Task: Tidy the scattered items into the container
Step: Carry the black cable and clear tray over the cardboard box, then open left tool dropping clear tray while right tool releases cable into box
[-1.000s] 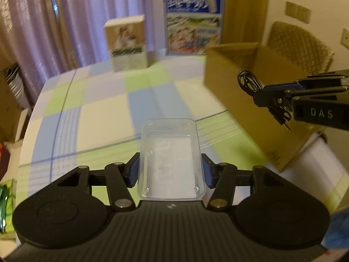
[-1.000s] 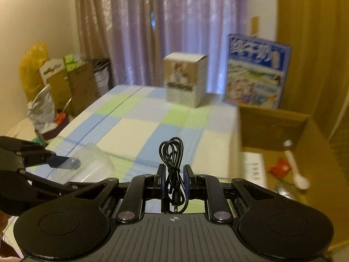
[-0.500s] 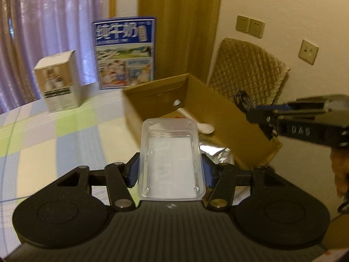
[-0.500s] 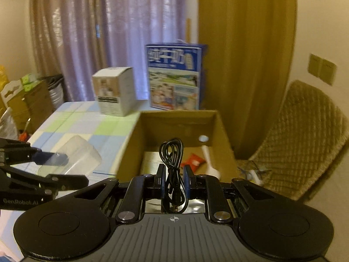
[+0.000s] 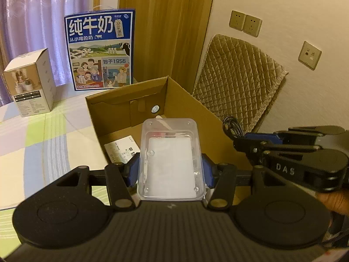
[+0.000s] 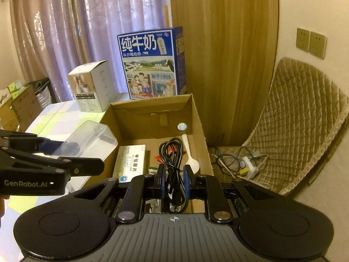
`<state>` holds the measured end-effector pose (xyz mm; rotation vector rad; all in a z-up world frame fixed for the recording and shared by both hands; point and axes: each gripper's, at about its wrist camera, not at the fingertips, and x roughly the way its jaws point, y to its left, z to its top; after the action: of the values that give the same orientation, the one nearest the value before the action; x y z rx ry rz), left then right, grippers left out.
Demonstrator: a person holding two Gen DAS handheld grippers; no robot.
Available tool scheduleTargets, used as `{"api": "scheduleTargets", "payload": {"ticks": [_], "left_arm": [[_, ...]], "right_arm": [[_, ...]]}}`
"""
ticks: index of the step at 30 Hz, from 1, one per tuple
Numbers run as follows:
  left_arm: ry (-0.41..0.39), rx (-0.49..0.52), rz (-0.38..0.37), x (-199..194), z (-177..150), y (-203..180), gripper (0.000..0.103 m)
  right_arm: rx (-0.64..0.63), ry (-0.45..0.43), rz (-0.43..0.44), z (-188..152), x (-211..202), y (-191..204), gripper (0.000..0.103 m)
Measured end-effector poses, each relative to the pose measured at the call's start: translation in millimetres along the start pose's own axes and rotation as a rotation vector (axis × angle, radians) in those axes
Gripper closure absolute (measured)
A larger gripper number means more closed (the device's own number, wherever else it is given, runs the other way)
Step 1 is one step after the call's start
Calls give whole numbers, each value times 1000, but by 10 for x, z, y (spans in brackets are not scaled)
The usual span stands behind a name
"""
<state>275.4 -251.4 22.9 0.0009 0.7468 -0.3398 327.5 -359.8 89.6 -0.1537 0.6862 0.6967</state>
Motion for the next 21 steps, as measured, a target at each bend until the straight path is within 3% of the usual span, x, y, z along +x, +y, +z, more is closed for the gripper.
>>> {"api": "scheduleTargets", "payload": {"ticks": [9, 21], "left_arm": [[-6, -24, 4, 187, 59, 60, 49], [-7, -19, 31, 36, -56, 283, 46]], "right_arm": [[10, 10, 1, 0, 134, -25, 90], [18, 26, 20, -11, 210, 48, 90]]}}
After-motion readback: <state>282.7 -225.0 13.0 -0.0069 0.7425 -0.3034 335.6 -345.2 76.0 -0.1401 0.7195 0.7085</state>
